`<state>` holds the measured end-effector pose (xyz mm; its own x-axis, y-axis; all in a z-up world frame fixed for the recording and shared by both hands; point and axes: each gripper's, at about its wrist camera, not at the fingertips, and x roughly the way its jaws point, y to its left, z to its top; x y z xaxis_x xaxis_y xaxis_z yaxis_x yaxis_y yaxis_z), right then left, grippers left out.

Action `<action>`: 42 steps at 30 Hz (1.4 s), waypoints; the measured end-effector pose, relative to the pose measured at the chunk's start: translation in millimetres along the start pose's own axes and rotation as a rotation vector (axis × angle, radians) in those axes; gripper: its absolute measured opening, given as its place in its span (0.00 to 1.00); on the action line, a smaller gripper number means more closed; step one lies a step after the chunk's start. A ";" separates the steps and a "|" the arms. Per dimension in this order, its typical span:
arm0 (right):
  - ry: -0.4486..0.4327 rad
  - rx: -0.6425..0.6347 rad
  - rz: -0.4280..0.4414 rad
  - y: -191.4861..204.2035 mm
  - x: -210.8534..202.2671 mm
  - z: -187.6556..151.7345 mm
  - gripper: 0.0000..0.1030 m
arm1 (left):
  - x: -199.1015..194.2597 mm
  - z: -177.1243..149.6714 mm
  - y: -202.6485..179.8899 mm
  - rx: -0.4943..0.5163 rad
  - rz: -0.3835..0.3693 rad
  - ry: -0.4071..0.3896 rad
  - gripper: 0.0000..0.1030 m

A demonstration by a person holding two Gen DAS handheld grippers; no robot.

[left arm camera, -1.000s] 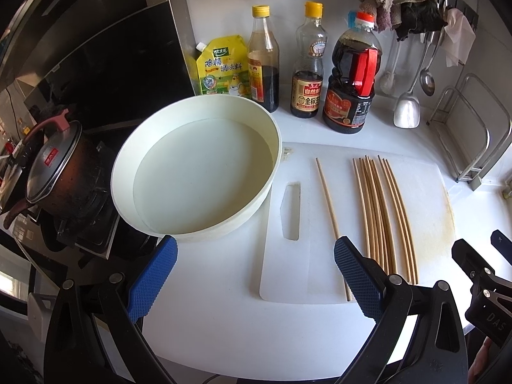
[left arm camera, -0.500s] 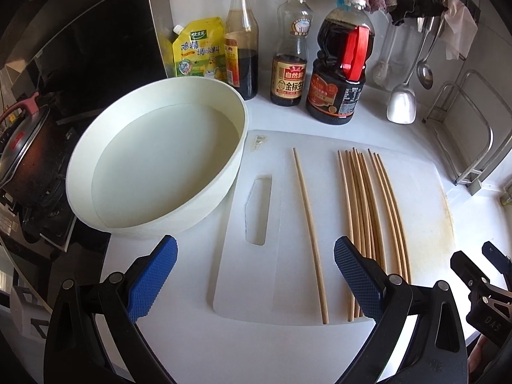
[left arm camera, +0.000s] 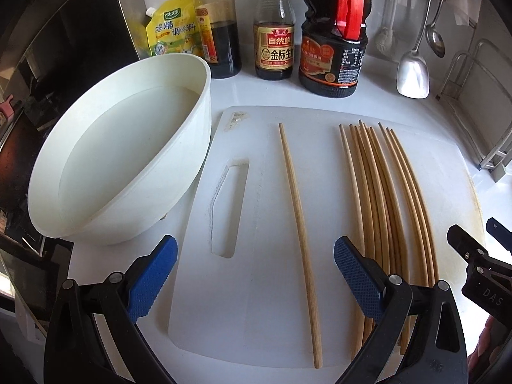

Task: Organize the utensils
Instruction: 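Close the left tool on one chopstick while the right tool grasps another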

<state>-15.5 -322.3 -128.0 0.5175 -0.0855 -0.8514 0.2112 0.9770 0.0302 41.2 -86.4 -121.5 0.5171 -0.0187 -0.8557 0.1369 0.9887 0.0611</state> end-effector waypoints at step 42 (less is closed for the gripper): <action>-0.052 -0.157 0.063 28.5 18.2 1.6 0.48 | 19.1 4.3 -28.8 0.034 -0.055 -0.010 0.35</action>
<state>1.2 -296.3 -141.8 0.5688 -0.0288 -0.8220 0.0470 0.9989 -0.0025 50.8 -115.9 -137.4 0.5162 -0.0742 -0.8533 0.1938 0.9805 0.0320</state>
